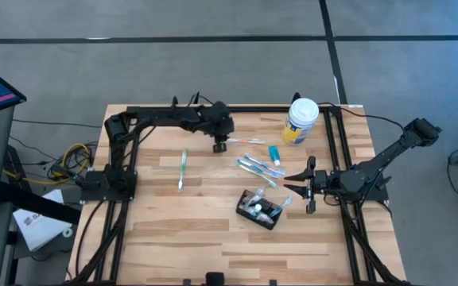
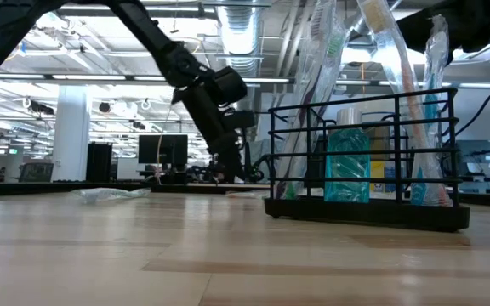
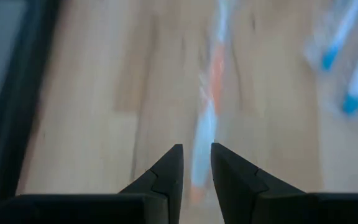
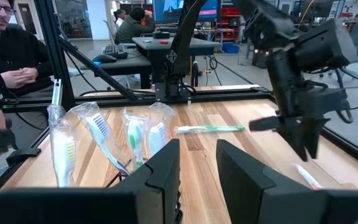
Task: Pick & Place toothbrushing station
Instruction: Put the orange toothbrush into the mesh organizer
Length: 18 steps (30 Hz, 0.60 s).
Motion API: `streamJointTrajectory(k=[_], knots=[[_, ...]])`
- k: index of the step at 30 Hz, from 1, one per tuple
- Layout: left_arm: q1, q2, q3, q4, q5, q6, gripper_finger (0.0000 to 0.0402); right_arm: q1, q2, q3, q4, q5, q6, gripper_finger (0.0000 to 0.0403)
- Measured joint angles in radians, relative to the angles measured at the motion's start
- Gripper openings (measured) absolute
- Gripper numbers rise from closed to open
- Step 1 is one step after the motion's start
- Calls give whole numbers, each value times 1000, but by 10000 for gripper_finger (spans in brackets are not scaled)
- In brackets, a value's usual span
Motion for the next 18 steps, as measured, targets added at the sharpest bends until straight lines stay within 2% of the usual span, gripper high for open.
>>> streamJointTrajectory(k=[3, 6, 13, 18], knots=[[-1, 0, 48, -120, -32, 13, 76, 0, 0, 0, 0, 0, -1, 98], [-1, 0, 51, -130, -37, 11, 76, 0, 0, 0, 0, 0, 0, 98], [-29, 1, 50, -65, -33, 14, 76, 0, 0, 0, 0, 0, 0, 98], [-42, 44, 50, -37, -32, 54, 76, 0, 0, 0, -1, 0, 0, 98]])
